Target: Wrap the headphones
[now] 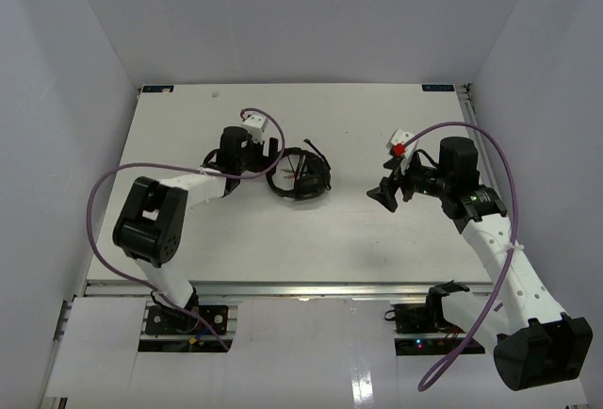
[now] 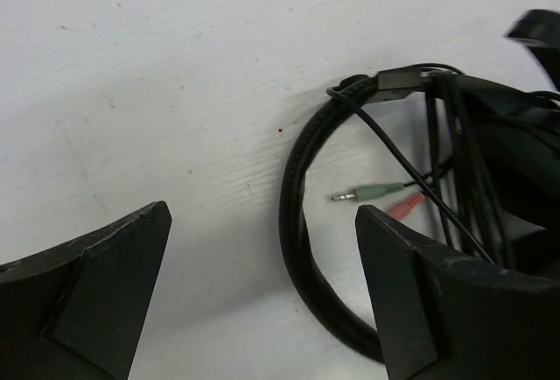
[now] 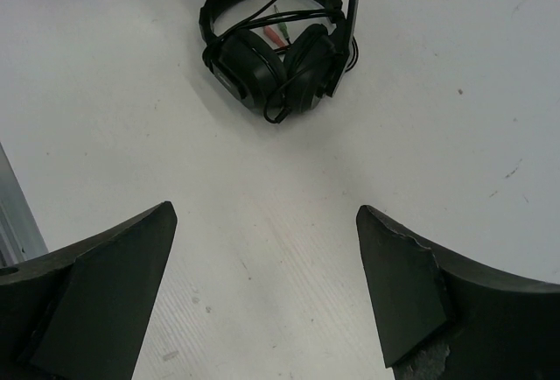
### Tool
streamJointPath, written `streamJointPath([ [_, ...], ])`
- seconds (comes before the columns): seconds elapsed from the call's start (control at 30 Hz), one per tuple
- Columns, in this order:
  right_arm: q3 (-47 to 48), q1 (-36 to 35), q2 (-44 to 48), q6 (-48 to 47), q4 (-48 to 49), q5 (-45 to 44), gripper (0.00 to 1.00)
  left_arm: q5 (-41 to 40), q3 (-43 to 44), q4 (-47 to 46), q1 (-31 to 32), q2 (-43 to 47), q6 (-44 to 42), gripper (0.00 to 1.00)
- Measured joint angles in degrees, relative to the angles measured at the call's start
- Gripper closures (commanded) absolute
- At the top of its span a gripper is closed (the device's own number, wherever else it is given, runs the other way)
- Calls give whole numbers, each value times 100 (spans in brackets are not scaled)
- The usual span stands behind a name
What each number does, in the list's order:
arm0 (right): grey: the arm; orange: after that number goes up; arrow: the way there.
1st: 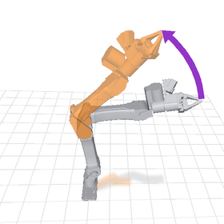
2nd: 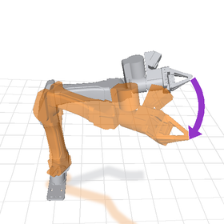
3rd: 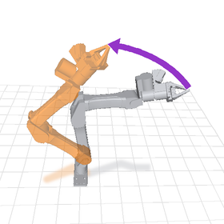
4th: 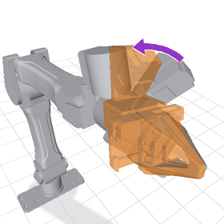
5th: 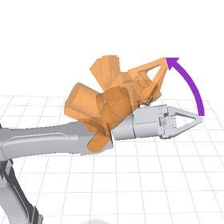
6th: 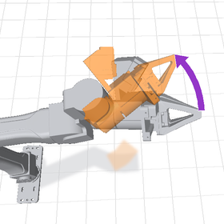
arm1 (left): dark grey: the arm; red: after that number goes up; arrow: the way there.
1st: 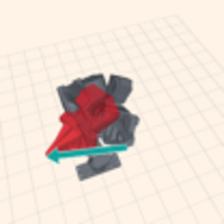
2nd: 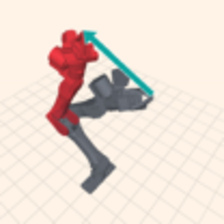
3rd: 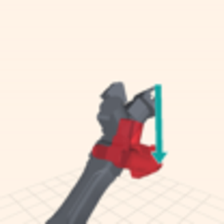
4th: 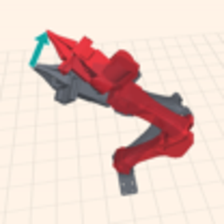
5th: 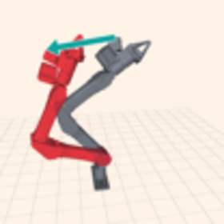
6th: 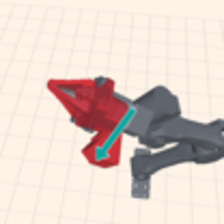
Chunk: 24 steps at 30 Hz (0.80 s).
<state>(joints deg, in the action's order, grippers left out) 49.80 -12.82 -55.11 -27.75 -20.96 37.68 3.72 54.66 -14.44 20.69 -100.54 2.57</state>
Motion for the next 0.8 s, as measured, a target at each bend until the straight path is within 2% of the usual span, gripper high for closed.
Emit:
streamJointPath([
  [0.2,0,0,17,296,-167,-378,10,317,-735,355,-2,1741,182,2],
  [0.43,0,5,546,1007,-252,-1038,10,801,-1409,1128,-2,4532,696,2],
  [0.63,-22,227,715,1621,-248,-1585,10,1262,-1829,1794,-21,6469,1025,2],
  [0.8,-74,589,866,1970,-227,-1739,10,1447,-2048,2186,-26,7046,1186,2],
])
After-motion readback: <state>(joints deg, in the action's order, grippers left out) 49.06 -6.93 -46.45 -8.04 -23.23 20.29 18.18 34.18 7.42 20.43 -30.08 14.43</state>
